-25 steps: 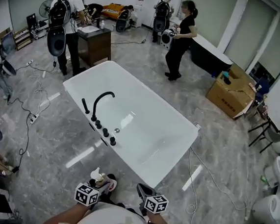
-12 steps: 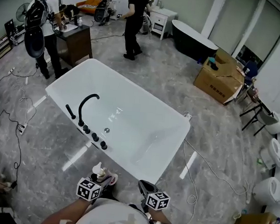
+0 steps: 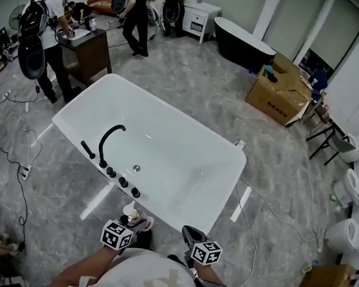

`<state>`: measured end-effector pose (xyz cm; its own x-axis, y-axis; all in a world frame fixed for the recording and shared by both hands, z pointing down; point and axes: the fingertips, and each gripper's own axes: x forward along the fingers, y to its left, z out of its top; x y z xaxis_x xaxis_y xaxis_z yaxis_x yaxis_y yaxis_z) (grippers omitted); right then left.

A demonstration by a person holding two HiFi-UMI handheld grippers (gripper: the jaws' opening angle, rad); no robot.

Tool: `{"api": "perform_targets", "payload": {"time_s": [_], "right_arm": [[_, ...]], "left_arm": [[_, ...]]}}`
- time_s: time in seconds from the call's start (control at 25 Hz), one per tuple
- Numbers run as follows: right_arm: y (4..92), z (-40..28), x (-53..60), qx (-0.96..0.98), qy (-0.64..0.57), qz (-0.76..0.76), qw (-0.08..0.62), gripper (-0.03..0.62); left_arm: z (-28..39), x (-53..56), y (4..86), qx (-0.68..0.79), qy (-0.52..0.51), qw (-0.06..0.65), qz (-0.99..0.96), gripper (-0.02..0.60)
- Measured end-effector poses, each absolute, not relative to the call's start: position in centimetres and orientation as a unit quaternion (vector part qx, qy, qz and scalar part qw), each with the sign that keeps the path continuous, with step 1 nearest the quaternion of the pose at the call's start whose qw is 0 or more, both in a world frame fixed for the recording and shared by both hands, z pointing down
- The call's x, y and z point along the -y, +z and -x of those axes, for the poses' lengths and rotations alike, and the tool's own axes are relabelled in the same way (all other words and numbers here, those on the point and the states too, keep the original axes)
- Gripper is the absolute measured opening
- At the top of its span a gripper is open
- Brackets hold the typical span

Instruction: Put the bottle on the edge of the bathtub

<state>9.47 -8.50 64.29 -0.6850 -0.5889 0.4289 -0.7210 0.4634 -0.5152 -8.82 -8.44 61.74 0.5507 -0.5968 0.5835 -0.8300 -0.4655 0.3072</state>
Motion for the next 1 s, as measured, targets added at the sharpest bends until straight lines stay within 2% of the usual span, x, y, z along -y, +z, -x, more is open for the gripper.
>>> {"api": "perform_targets", "payload": {"time_s": [1.0], "right_arm": [[64.0,-9.0,14.9,0.778,0.35,-0.515,0.081,0.006]], "left_arm": [[12.3,18.8,66.2,0.328,0.25,0.289,-0.864,0.221]]}}
